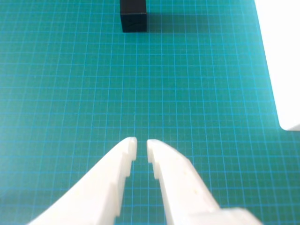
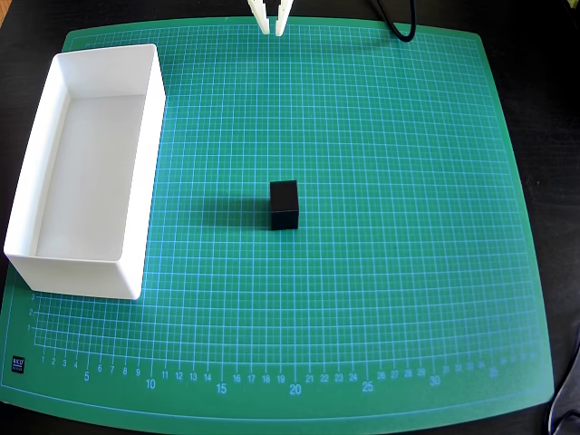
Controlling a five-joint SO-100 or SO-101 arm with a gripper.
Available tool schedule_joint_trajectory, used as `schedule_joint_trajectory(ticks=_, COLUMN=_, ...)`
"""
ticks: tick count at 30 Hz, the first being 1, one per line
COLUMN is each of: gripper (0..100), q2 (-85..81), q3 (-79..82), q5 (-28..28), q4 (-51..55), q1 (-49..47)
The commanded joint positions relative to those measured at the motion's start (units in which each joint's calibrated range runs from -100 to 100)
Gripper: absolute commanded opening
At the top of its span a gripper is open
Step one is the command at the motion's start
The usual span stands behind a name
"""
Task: Grab the black cube and put it in the white bin
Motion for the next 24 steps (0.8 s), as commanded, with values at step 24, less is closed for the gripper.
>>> schedule_joint_trajectory(ticks=24, gripper=16, q2=74.6, q3=-63.1, q5=-0.4, q4=3.7, q1=-1.3)
